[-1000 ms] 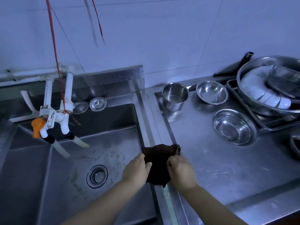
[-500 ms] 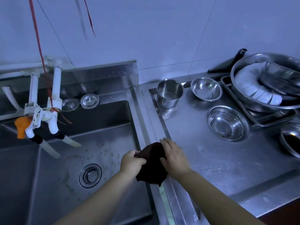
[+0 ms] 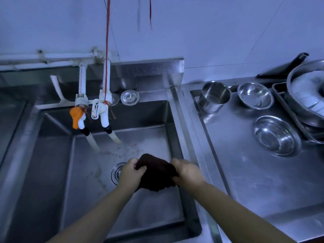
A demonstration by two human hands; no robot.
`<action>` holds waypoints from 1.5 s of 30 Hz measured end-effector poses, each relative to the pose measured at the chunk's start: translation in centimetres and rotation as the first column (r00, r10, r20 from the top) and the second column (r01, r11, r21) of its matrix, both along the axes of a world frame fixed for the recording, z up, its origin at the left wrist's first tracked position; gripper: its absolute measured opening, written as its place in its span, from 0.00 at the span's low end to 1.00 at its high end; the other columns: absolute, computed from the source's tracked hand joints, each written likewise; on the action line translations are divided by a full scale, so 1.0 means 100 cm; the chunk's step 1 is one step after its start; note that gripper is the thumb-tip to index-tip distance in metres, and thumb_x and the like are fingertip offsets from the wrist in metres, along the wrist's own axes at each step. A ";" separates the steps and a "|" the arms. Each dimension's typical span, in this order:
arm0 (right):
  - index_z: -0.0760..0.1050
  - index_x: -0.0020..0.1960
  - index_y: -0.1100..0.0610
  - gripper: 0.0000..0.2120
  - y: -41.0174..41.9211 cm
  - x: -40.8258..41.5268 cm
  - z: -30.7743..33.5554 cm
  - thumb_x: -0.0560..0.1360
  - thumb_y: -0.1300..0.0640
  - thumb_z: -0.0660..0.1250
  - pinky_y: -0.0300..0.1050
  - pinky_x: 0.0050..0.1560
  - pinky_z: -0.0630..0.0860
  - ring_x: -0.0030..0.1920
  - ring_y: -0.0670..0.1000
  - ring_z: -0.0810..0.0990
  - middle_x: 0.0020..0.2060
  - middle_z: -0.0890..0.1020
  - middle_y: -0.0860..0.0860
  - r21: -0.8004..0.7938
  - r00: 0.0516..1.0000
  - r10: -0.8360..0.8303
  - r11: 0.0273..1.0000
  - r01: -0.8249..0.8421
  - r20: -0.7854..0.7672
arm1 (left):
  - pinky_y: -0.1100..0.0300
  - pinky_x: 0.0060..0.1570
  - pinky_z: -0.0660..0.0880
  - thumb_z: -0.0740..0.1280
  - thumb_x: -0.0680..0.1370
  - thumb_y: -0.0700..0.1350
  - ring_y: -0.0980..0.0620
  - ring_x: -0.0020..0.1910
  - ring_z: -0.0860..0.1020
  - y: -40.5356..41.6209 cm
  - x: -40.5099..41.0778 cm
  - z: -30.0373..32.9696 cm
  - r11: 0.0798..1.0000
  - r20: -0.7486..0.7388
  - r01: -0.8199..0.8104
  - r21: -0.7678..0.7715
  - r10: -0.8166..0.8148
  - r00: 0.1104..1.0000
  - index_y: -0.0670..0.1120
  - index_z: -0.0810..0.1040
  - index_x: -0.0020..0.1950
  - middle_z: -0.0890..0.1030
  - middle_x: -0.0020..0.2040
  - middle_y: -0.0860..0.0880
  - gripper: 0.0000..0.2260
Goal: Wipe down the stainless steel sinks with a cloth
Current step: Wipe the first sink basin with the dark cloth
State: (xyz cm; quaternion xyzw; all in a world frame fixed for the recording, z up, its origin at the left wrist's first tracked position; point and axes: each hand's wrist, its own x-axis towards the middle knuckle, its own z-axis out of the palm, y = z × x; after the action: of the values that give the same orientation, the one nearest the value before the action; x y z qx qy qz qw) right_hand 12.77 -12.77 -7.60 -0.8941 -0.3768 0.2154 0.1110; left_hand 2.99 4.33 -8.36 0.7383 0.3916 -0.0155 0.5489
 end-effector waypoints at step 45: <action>0.46 0.76 0.59 0.30 0.079 -0.051 -0.259 0.80 0.57 0.57 0.49 0.76 0.45 0.75 0.53 0.46 0.76 0.43 0.54 -0.107 0.708 -0.666 0.742 0.662 -0.234 | 0.46 0.72 0.36 0.54 0.82 0.48 0.43 0.76 0.37 0.077 -0.005 -0.225 0.123 -0.793 0.943 0.308 -0.514 0.326 0.38 0.34 0.75 0.38 0.77 0.40 0.33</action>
State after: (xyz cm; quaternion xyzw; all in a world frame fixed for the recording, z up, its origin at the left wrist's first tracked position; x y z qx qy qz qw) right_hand 7.69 -4.83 -33.46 -0.9345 -0.0111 0.2778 0.2221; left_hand 2.51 12.07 -30.84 0.9437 0.0418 -0.3271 -0.0284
